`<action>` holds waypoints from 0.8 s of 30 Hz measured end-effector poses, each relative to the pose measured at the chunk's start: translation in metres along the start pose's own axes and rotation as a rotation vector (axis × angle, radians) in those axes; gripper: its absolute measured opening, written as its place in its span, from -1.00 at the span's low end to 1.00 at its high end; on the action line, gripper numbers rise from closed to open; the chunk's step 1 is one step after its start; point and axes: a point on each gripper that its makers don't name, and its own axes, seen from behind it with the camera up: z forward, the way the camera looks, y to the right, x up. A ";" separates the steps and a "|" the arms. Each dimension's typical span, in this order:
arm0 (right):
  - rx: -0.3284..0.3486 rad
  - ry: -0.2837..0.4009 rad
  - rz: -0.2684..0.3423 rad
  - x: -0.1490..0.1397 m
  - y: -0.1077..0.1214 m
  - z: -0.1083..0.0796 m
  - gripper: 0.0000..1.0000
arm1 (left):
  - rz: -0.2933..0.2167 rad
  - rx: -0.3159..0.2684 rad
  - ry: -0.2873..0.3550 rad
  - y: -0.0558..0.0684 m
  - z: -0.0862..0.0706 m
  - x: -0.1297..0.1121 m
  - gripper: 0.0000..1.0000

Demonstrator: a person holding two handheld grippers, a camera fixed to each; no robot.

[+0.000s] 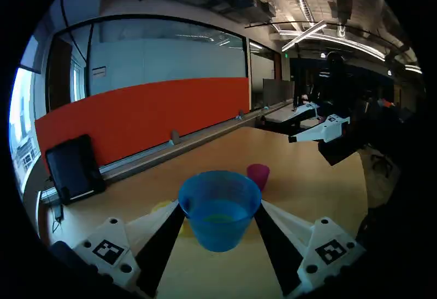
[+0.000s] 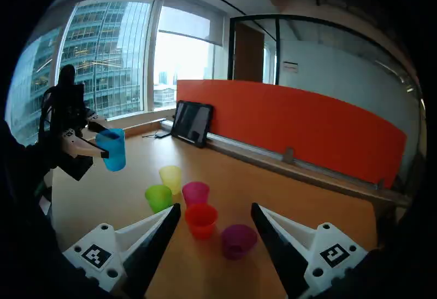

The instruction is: Pour water

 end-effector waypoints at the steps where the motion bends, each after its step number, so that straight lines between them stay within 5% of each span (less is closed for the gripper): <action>1: 0.000 0.000 0.000 0.000 0.000 0.000 1.00 | 0.000 0.005 0.007 -0.001 0.000 0.002 0.70; 24: 0.023 0.010 -0.014 -0.001 -0.010 0.004 1.00 | 0.018 0.125 0.120 -0.023 -0.019 0.049 0.70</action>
